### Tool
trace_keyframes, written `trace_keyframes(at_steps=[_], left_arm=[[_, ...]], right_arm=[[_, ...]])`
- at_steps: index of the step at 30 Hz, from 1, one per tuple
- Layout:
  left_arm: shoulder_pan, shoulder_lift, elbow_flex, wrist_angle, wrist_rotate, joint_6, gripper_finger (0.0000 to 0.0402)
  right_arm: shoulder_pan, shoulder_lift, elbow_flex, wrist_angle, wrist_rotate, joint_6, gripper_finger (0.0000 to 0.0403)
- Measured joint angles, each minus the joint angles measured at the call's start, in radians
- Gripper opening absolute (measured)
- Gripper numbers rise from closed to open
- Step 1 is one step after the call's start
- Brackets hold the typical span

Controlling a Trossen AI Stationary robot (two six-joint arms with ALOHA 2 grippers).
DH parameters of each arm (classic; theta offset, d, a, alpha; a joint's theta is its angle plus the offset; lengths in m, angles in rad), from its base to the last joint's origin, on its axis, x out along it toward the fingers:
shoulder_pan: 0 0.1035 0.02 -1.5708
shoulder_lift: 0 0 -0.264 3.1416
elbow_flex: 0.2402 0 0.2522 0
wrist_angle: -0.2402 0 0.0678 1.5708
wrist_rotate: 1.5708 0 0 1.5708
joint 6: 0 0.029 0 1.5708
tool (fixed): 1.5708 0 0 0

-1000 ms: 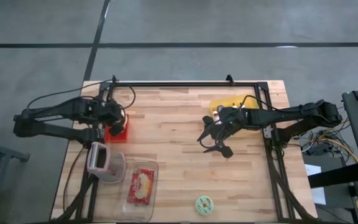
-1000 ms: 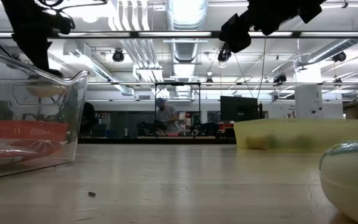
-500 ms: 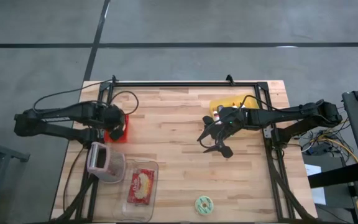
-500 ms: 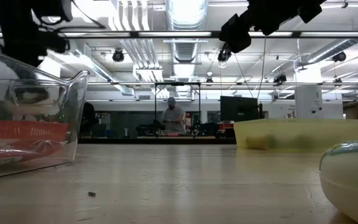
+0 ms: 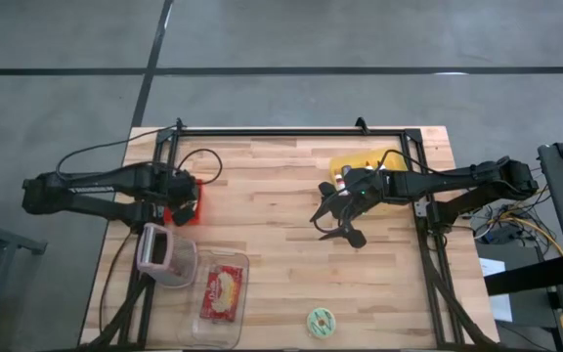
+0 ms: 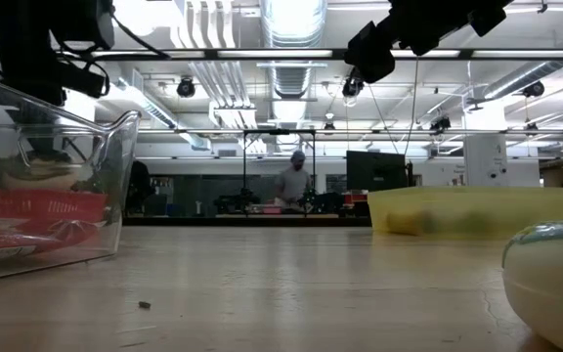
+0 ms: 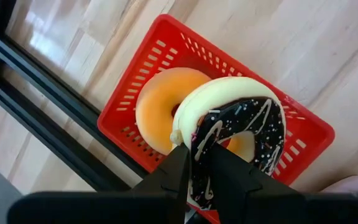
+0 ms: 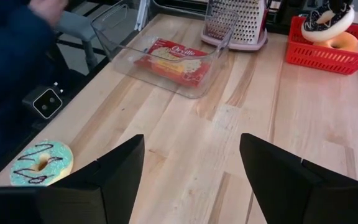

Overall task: Pick & Place Food Item
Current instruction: Put the black donut into the red bin

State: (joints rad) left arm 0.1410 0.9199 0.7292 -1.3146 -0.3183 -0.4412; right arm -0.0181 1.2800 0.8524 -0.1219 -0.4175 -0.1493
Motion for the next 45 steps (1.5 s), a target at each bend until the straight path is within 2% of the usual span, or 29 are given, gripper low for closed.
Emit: trace_keyframes(at_steps=[10, 21, 28, 35, 45], left_arm=[[0.0, 0.0, 0.0, 0.012, -0.002, 0.0, 0.006], [0.0, -0.008, -0.029, 0.02, 0.005, -0.011, 0.006], [0.0, -0.008, -0.033, 0.027, 0.004, -0.011, 0.006], [0.0, -0.008, -0.037, 0.086, 0.013, -0.003, 0.006], [0.001, -0.008, -0.079, 0.107, 0.032, 0.0, 0.006]], right_arm=[[0.0, 0.0, 0.0, 0.0, 0.0, 0.0, 0.027], [0.0, 0.0, 0.0, 0.0, 0.0, 0.0, 0.0258], [0.0, 0.0, 0.0, 0.0, 0.0, 0.0, 0.0264], [0.0, 0.0, 0.0, 0.0, 0.0, 0.0, 0.027], [0.0, 0.0, 0.0, 0.0, 0.0, 0.0, 0.0259]])
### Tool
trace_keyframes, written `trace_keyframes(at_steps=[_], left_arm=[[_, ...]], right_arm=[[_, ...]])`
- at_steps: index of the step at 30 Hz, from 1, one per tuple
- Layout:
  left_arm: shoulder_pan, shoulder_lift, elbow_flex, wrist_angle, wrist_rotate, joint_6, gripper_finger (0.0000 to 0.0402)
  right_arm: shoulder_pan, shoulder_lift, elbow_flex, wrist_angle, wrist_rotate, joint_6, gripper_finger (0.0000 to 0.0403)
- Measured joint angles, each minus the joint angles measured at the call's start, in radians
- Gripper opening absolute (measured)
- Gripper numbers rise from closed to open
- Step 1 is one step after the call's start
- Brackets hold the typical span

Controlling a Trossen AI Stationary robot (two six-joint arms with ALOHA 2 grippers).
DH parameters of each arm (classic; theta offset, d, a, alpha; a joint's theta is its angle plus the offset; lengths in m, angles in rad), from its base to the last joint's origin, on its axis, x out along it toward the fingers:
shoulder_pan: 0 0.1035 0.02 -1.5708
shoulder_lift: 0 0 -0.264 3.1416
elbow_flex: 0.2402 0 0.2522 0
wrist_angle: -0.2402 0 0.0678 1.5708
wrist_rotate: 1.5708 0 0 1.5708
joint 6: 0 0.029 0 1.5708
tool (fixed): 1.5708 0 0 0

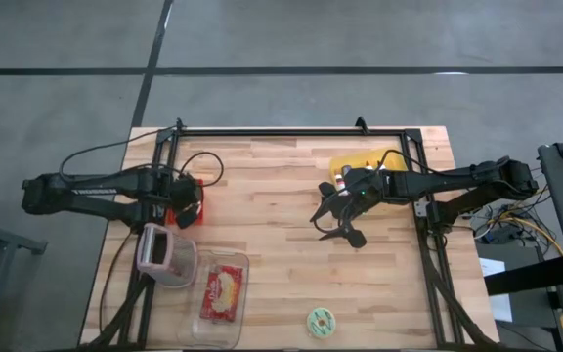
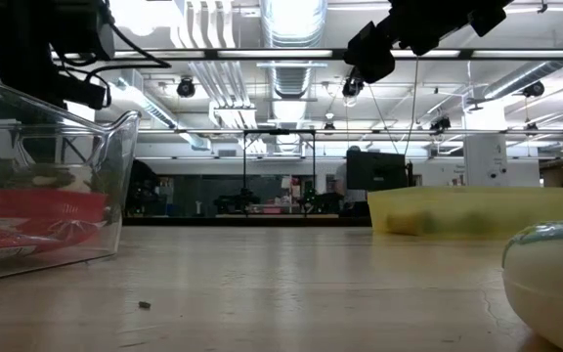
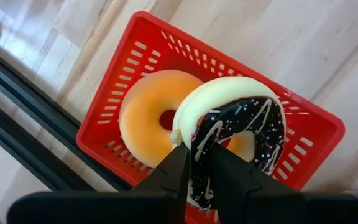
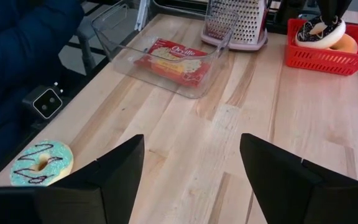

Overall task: Pick & Place Food Item
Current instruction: Put the black donut into the red bin

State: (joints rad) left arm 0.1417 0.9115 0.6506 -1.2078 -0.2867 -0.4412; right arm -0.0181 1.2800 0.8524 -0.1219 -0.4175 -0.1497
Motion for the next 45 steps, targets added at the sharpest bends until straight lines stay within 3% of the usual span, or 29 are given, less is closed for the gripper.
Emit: trace_keyframes(at_steps=[9, 25, 45], left_arm=[[0.0, 0.0, 0.001, 0.005, -0.001, -0.023, 0.006], [0.0, 0.001, -0.001, 0.003, -0.026, -0.514, 0.006], [0.0, 0.037, -0.112, 0.112, 0.003, -0.559, 0.006]], right_arm=[[0.0, 0.0, 0.0, 0.0, 0.0, 0.0, 0.0265], [0.0, -0.002, 0.0, 0.0, 0.0, 0.0, 0.0258], [0.0, -0.002, 0.0, 0.0, 0.0, 0.0, 0.0257]])
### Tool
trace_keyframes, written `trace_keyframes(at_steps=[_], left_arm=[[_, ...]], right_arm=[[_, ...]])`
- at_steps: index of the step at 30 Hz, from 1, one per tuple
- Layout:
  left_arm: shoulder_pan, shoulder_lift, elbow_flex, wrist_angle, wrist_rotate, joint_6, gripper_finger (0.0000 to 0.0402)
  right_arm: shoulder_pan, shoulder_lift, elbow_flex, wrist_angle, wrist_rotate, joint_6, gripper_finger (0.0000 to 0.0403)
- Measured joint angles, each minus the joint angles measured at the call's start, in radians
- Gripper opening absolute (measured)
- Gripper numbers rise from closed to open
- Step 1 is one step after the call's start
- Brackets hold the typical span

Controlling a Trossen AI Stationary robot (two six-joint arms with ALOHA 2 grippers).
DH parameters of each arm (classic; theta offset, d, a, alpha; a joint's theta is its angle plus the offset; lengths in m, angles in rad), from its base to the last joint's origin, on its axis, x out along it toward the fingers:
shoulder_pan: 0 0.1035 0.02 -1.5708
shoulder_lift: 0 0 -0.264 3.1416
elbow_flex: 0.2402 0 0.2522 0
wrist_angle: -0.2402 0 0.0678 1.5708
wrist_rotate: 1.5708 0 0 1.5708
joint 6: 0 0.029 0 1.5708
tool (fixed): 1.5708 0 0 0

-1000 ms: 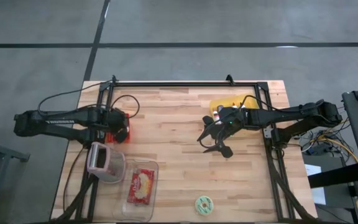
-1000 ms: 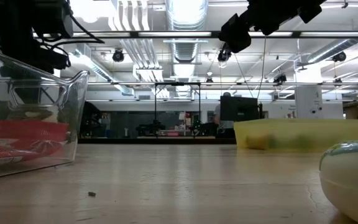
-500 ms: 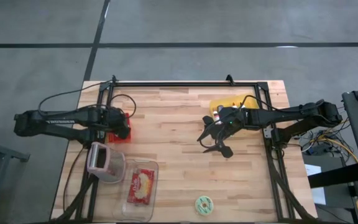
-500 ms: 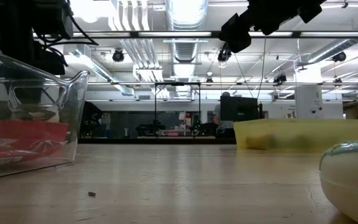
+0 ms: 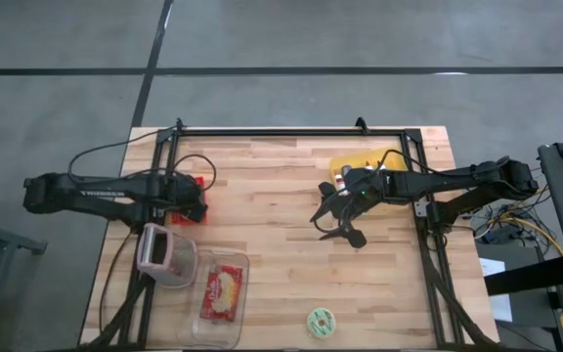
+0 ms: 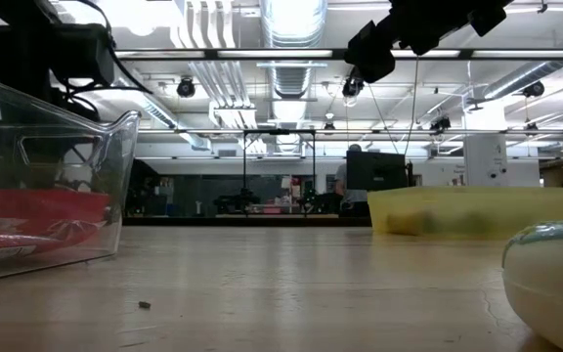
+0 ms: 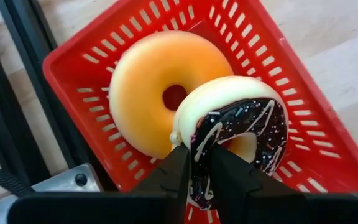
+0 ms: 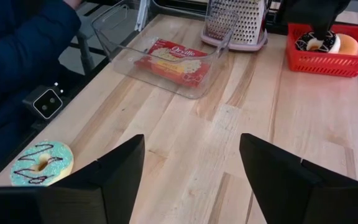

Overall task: Pick & Place Food Item
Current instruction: Put the black donut into the red bin

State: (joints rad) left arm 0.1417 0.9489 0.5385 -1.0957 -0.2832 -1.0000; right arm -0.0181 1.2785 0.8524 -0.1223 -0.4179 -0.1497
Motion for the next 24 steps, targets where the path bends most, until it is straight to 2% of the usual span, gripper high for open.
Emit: trace_keyframes(at_steps=[17, 24], left_arm=[[0.0, 0.0, -0.017, 0.042, 0.007, -0.003, 0.0062], [0.0, -0.005, -0.016, 0.042, 0.008, -0.003, 0.0112]], right_arm=[[0.0, 0.0, 0.0, 0.0, 0.0, 0.0, 0.0266], [0.0, 0.001, 0.0, 0.0, 0.0, 0.0, 0.0257]])
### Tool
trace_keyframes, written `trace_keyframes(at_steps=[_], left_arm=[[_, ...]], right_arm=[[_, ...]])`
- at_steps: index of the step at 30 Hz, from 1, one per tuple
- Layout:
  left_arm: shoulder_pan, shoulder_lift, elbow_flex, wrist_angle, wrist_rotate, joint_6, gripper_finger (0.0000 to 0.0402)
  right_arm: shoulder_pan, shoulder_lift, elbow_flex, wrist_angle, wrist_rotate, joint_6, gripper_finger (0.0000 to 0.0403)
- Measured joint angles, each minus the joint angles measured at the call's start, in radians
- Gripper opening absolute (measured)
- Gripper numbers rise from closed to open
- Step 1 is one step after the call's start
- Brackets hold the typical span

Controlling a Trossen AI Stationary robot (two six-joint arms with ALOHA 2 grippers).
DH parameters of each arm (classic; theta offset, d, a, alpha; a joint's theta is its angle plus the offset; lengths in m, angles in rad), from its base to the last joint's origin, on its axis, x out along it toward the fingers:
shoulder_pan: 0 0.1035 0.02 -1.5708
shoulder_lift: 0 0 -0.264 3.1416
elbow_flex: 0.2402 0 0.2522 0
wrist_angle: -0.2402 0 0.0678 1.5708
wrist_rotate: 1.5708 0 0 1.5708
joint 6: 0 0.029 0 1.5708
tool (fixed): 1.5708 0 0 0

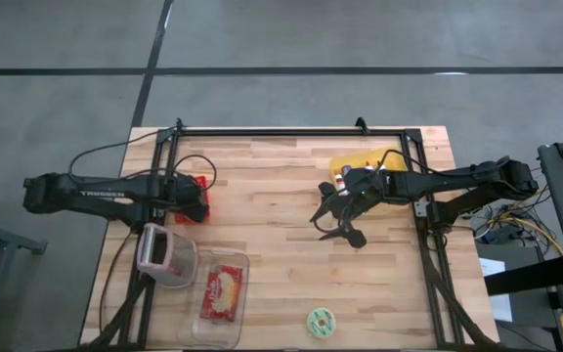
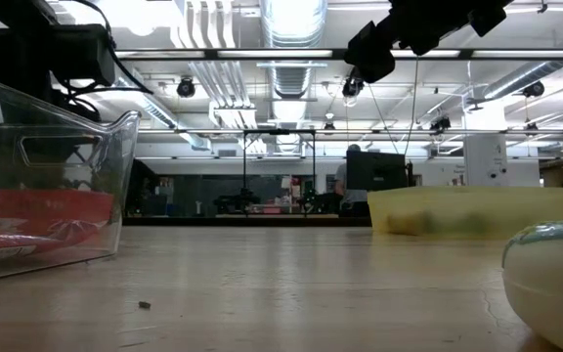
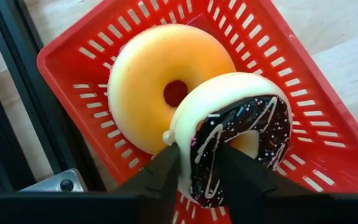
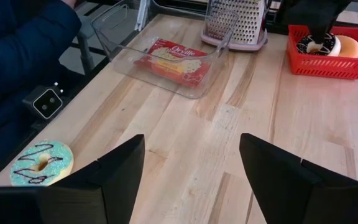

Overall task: Pick & Place Food Item
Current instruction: Put the black donut into the red bin, then put the green donut into the red bin

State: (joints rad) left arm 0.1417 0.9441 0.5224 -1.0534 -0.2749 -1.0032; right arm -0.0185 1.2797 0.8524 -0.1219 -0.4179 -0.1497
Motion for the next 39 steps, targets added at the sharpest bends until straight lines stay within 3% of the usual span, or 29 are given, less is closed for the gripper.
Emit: trace_keyframes(at_steps=[8, 16, 30, 39], left_arm=[[0.0, 0.0, 0.0, 0.007, 0.003, -0.016, 0.0183], [0.0, 0.0, 0.0, 0.015, 0.021, -0.019, 0.0225], [0.0, -0.012, 0.006, 0.018, 0.051, 0.012, 0.0232], [0.0, -0.012, 0.123, -0.108, 0.022, 0.053, 0.0232]], right_arm=[[0.0, 0.0, 0.0, 0.0, 0.0, 0.0, 0.0261], [0.0, 0.0, 0.0, 0.0, 0.0, 0.0, 0.0268], [0.0, 0.0, 0.0, 0.0, 0.0, 0.0, 0.0257], [0.0, 0.0, 0.0, 0.0, 0.0, 0.0, 0.0268]])
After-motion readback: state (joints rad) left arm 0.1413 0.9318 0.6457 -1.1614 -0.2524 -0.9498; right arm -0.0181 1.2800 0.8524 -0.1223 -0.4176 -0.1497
